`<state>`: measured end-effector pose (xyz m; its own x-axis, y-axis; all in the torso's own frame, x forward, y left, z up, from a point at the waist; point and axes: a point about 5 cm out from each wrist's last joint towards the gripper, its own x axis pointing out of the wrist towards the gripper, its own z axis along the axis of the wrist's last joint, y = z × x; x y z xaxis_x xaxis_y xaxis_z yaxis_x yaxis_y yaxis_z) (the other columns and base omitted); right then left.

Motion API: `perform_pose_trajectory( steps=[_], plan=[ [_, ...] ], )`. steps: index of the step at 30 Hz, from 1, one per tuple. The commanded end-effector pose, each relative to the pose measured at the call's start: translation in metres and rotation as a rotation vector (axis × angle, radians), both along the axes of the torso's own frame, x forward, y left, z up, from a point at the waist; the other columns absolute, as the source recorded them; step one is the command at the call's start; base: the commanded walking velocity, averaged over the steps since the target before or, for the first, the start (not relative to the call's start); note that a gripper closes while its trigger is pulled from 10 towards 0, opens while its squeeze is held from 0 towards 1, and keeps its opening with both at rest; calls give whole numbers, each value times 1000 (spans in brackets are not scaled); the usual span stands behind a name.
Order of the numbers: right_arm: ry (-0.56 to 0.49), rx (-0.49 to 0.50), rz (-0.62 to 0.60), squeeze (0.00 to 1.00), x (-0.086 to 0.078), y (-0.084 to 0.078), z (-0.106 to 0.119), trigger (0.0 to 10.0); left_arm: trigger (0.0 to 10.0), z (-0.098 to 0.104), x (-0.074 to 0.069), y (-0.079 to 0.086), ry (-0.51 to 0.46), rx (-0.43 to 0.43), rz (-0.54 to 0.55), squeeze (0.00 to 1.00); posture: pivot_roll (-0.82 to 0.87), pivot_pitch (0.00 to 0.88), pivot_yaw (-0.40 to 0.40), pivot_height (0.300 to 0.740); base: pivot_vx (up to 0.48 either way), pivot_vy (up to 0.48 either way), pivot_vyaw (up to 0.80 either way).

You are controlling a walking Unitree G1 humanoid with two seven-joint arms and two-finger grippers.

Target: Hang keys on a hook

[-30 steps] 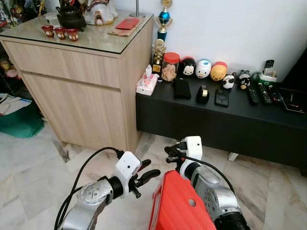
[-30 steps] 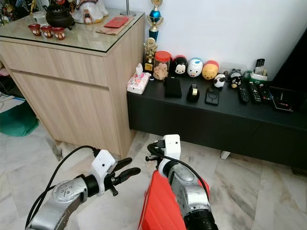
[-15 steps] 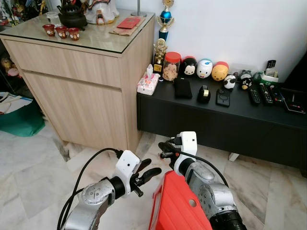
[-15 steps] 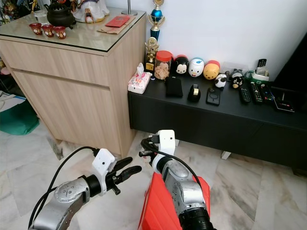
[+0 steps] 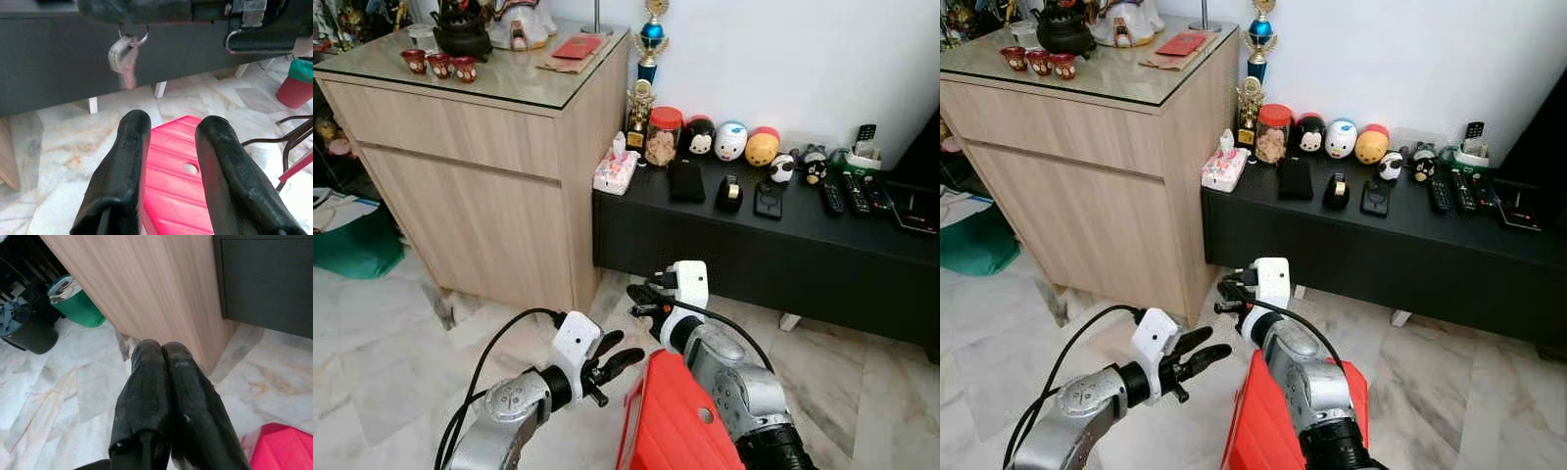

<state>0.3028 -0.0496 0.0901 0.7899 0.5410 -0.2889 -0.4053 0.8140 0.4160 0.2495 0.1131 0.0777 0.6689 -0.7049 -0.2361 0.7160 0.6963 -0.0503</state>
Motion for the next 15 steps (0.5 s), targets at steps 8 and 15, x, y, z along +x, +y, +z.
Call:
perform_pose_trajectory(
  steps=[8,15],
  plan=[
    [-4,25,23,0,-2,8,8,10000,10000,16,7,16,-237,123,96,0,108,0,-115,740,0,0,0],
    [-5,14,33,0,-1,7,8,10000,10000,16,7,19,-289,225,41,463,110,0,-120,740,0,0,0]
  ],
)
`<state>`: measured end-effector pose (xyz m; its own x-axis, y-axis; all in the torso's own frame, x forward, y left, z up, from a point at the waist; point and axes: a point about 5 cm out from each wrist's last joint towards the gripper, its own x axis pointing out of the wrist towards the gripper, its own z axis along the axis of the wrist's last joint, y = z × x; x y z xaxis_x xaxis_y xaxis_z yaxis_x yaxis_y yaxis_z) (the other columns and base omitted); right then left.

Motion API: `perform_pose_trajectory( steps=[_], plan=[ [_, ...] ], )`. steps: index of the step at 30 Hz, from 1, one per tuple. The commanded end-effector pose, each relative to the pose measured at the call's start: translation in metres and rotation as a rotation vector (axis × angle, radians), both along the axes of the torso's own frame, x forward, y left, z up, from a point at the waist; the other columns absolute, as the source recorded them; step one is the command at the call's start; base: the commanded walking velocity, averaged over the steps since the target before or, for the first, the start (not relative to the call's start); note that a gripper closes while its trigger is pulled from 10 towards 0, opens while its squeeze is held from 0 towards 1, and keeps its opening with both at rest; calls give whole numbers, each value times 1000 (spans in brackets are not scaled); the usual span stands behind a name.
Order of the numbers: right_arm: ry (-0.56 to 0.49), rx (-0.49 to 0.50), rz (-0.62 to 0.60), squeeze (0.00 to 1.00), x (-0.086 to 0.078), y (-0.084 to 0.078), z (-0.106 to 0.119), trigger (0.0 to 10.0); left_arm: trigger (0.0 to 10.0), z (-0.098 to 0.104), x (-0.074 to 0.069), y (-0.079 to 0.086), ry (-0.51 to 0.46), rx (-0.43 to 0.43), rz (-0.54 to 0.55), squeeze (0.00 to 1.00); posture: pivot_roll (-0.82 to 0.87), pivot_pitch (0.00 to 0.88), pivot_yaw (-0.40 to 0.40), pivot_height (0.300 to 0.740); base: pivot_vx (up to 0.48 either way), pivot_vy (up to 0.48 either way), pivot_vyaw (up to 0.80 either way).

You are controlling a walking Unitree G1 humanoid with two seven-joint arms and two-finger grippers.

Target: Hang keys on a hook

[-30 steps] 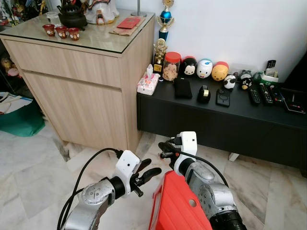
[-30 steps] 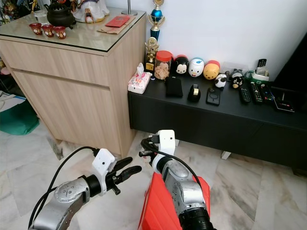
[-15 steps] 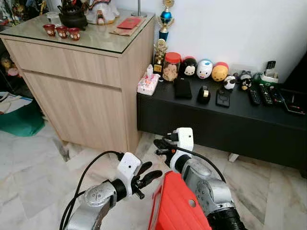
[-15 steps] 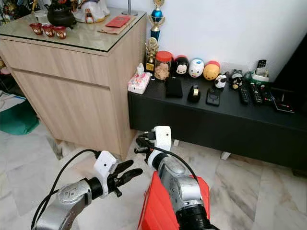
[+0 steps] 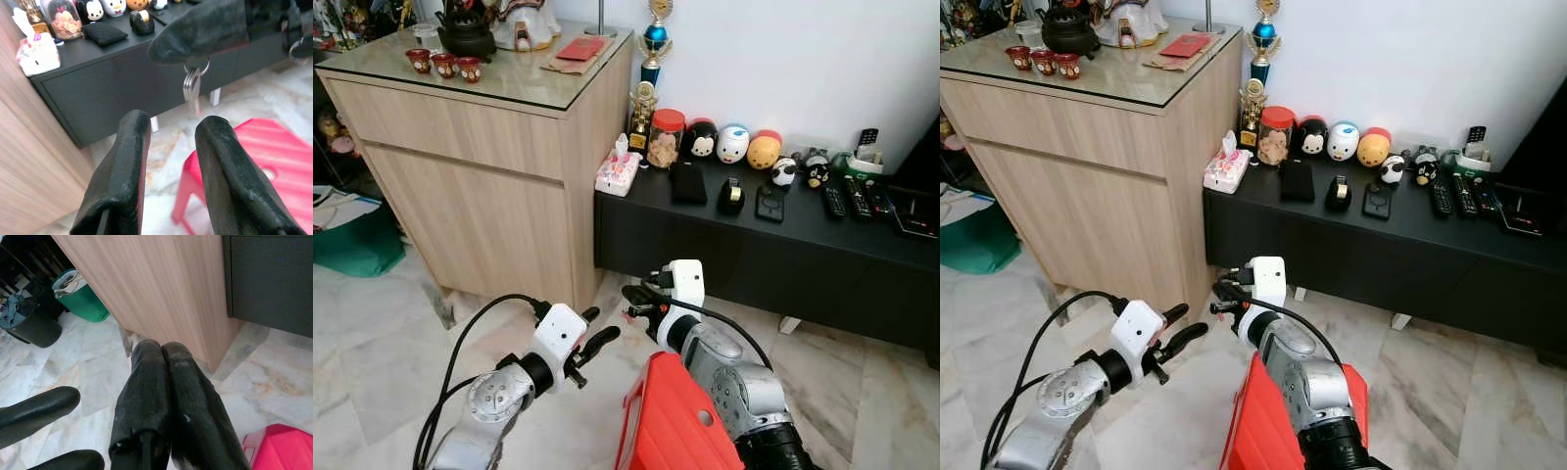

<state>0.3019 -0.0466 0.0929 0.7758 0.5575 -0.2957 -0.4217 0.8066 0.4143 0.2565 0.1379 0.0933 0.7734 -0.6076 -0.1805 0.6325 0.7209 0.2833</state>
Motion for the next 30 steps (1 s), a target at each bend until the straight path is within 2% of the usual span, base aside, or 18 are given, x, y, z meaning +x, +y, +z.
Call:
perform_pose_trajectory(
  steps=[1,8,13,30],
  plan=[
    [-11,19,14,0,0,4,6,10000,10000,1,0,-7,-32,22,-38,0,109,0,-121,740,0,0,0],
    [-15,13,52,0,-2,8,8,10000,10000,-3,2,-19,-42,58,-101,0,102,0,-122,740,0,0,0],
    [-11,13,57,0,-3,8,7,10000,10000,-4,2,-21,-36,56,-111,0,99,0,-122,740,0,0,0],
    [-6,15,98,0,-7,12,7,10000,10000,-9,8,-22,-38,32,-78,0,94,0,-125,740,0,0,0]
  ],
)
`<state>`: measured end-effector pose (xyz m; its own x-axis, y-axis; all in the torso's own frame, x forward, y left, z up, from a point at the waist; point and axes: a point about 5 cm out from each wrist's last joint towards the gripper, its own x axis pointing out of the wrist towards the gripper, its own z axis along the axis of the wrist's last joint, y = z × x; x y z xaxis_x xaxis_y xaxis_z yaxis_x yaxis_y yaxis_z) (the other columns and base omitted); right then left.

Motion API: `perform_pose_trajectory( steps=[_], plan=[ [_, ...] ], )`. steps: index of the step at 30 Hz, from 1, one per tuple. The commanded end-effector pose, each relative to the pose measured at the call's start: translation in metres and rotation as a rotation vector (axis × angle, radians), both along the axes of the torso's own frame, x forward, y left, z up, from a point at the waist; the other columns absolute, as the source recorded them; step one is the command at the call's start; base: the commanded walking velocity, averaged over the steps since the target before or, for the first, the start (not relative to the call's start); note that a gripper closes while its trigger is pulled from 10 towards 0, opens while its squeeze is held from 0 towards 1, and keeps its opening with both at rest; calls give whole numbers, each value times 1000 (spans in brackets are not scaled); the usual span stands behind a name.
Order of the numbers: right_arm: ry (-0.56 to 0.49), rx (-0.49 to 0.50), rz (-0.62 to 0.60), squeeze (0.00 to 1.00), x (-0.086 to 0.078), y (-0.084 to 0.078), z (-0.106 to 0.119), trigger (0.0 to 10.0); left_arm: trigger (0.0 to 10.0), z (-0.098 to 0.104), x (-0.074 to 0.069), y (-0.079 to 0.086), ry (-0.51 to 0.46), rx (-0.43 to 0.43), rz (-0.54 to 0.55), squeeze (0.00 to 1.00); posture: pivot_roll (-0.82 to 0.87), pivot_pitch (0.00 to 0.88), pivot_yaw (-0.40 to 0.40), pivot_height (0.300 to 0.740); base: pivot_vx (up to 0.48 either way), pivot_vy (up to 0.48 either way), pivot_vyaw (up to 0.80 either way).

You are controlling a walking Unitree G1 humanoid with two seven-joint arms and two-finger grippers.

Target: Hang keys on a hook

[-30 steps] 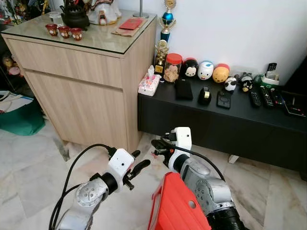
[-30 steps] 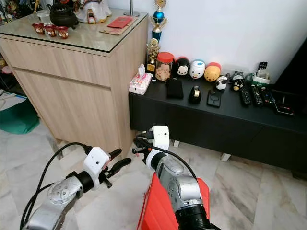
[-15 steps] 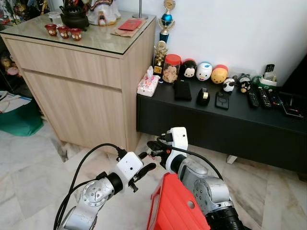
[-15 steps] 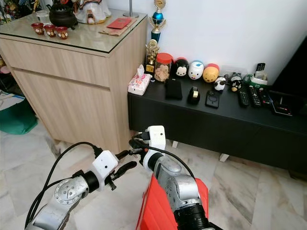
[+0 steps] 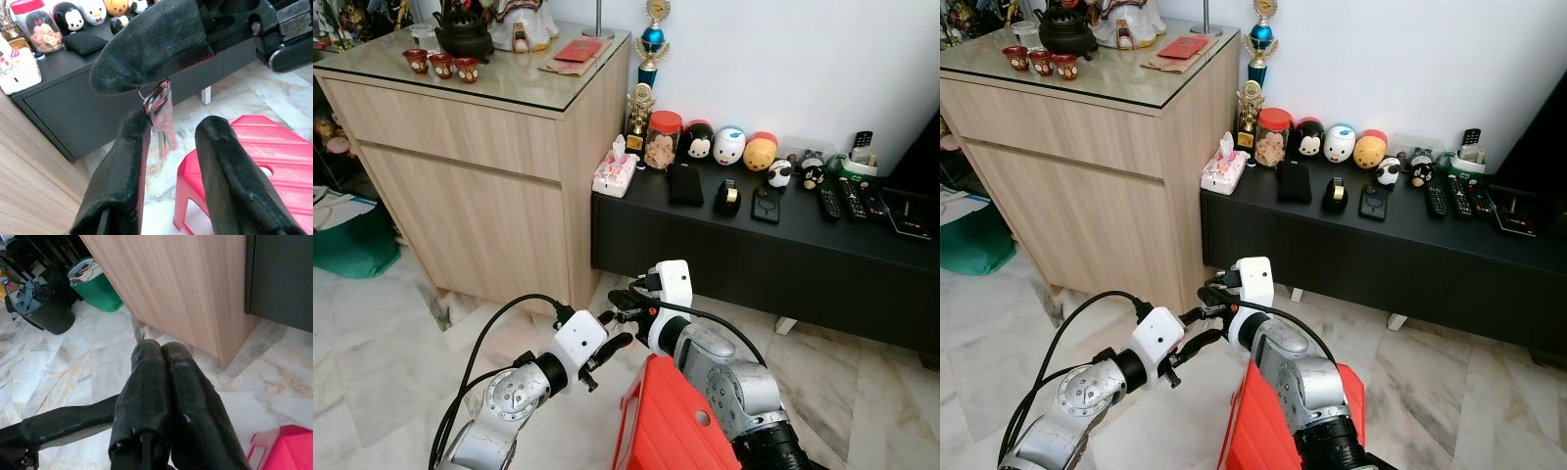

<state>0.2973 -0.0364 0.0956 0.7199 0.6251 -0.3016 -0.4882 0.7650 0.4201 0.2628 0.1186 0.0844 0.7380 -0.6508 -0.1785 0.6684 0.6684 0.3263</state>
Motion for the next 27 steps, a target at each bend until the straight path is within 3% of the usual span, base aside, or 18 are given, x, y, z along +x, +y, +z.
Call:
perform_pose_trajectory(
  steps=[1,27],
  plan=[
    [-15,14,9,0,-2,1,5,10000,10000,0,2,-3,-7,-2,-13,0,94,0,-125,740,0,0,0],
    [-15,-7,33,0,-3,1,2,10000,10000,1,5,22,-14,20,64,0,98,0,-132,740,0,0,0]
  ],
)
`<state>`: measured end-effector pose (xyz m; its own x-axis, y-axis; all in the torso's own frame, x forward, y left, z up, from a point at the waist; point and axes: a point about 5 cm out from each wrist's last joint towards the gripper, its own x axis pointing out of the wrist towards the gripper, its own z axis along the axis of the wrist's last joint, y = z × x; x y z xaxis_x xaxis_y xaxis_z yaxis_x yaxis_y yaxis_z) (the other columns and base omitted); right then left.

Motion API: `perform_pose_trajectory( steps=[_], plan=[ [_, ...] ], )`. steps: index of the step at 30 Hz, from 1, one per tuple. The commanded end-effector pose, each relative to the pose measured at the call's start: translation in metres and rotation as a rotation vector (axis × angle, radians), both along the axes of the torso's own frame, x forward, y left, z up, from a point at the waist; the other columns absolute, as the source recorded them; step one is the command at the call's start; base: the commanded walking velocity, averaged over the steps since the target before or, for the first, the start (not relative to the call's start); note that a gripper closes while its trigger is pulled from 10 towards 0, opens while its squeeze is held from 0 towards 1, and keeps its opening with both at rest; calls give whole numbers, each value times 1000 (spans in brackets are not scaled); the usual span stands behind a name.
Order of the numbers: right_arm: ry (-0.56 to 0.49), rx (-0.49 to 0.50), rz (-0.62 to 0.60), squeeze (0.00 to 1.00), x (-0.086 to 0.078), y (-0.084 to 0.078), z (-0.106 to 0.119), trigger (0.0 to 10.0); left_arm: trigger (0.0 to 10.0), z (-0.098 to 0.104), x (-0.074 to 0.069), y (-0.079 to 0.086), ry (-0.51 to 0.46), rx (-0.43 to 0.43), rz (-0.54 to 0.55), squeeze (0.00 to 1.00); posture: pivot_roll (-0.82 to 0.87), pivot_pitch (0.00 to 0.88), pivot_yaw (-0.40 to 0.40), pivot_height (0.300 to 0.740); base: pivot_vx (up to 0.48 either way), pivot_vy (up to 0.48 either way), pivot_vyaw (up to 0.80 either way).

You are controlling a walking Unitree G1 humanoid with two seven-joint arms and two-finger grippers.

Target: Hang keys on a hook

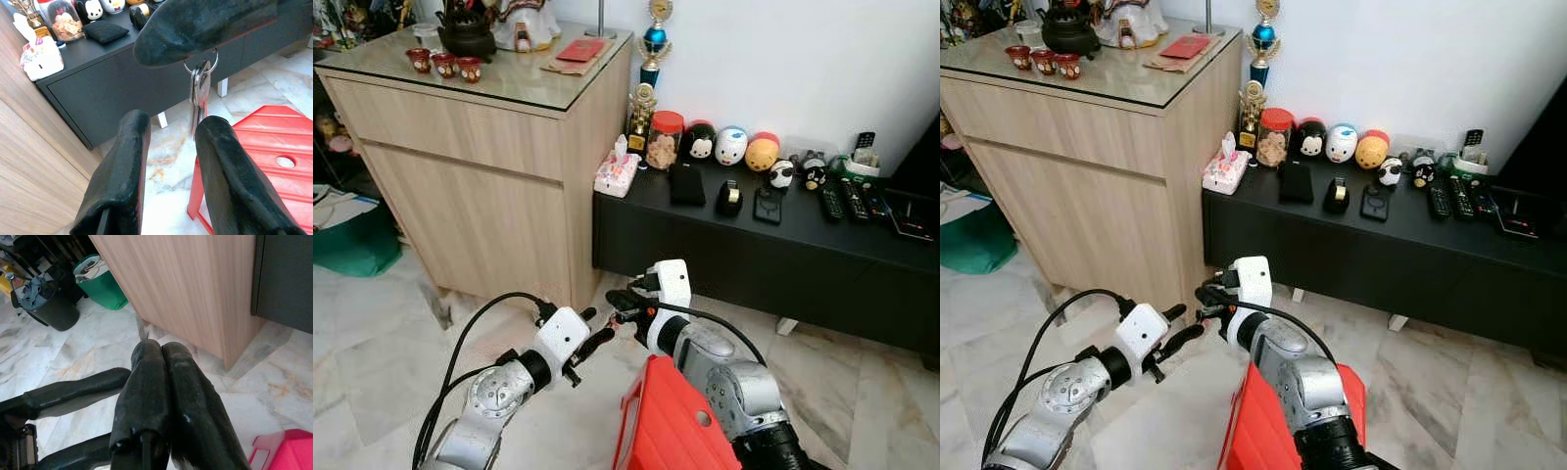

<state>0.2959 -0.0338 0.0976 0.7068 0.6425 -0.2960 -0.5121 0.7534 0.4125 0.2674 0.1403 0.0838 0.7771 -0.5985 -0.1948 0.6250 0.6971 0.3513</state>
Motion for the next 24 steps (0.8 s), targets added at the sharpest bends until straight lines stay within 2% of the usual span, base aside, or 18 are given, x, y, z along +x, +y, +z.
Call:
perform_pose_trajectory(
  steps=[1,24],
  plan=[
    [-4,-4,9,0,-2,-1,0,10000,10000,2,1,0,-11,-11,2,0,98,0,-132,740,0,0,0],
    [15,-22,33,0,-6,0,-8,10000,10000,5,-2,-13,30,-46,-94,0,98,0,-134,740,0,0,0]
  ],
)
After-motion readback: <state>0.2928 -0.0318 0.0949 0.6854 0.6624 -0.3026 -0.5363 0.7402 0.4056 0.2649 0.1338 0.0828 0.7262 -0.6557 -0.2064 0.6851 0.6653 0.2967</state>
